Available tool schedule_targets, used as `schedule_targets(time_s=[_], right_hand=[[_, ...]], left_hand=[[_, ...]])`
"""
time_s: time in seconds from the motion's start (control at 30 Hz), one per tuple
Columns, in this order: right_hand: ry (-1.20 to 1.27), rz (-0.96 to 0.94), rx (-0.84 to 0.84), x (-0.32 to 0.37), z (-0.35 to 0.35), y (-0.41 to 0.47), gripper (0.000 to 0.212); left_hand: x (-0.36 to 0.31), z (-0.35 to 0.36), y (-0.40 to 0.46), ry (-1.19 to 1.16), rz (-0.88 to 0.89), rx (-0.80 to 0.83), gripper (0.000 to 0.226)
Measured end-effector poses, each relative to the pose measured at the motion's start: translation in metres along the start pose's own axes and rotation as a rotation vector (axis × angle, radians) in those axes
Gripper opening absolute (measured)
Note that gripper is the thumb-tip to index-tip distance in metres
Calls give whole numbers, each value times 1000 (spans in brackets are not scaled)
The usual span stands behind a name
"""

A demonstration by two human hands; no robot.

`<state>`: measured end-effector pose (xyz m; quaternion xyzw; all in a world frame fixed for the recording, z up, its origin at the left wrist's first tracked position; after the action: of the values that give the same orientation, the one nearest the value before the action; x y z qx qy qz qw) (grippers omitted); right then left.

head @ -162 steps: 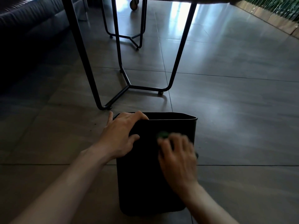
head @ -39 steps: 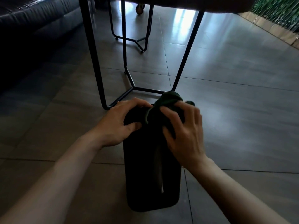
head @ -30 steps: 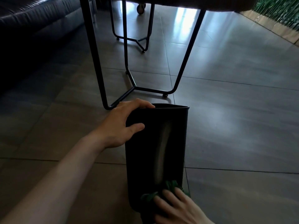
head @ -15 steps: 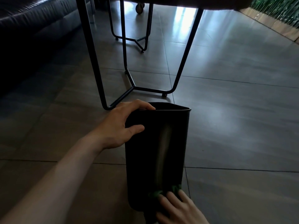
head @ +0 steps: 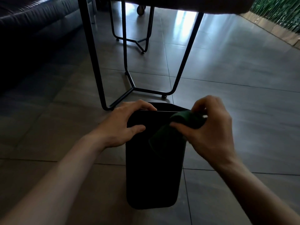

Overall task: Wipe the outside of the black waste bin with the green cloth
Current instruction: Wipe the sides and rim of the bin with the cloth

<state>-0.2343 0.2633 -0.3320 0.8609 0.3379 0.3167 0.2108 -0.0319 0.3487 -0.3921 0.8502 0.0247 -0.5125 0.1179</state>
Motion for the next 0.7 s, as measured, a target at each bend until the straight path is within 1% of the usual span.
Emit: schedule_targets(time_s=[0.03, 0.07, 0.13, 0.17, 0.27, 0.3, 0.37, 0.43, 0.5, 0.57, 0.6, 0.63, 0.67, 0.7], right_hand=[[-11, -12, -109, 4, -2, -2, 51], [-10, -28, -175, 9, 1, -8, 46], [-48, -75, -224, 19, 16, -25, 40], [-103, -108, -213, 24, 27, -35, 44], [-261, -182, -96, 30, 61, -65, 75], [-289, -206, -62, 29, 69, -74, 77], [-321, -271, -2, 26, 83, -97, 69], [-336, -369, 44, 22, 93, -134, 54], [-376, -607, 137, 22, 103, -183, 40], [-444, -876, 281, 20, 112, -220, 32], [-440, -936, 319, 18, 111, -221, 31], [-409, -937, 306, 18, 106, -209, 32], [-365, -892, 258, 20, 100, -189, 35], [-316, -805, 196, 21, 93, -162, 39]], left_hand=[[0, 0, 0, 4, 5, 0, 55], [0, 0, 0, 10, 10, -5, 54], [0, -1, 0, 19, 17, -17, 55], [0, -1, 1, 19, 24, -19, 55], [2, -1, 2, 13, 26, -22, 55], [2, -1, 3, 7, 21, -25, 54], [4, -3, 4, -4, 11, -34, 54], [5, -3, 5, -13, 4, -35, 55], [4, -2, 6, -23, 3, -29, 55], [3, -1, 5, -16, 17, -20, 55], [2, -1, 5, -12, 21, -18, 54], [2, -2, 5, -10, 21, -18, 54], [3, -3, 5, -10, 16, -19, 54], [4, -4, 4, -10, 7, -19, 54]])
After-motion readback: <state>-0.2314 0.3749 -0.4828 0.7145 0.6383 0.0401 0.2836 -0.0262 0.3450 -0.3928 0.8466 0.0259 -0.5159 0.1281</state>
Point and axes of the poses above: each hand's wrist, its own y-axis towards the middle knuckle, its own z-axis out of the palm, x = y × z, the point moved 8 cm from there along y, towards the middle knuckle, and after that the axes turned 13 degrees about -y, right-handed, at the moved point
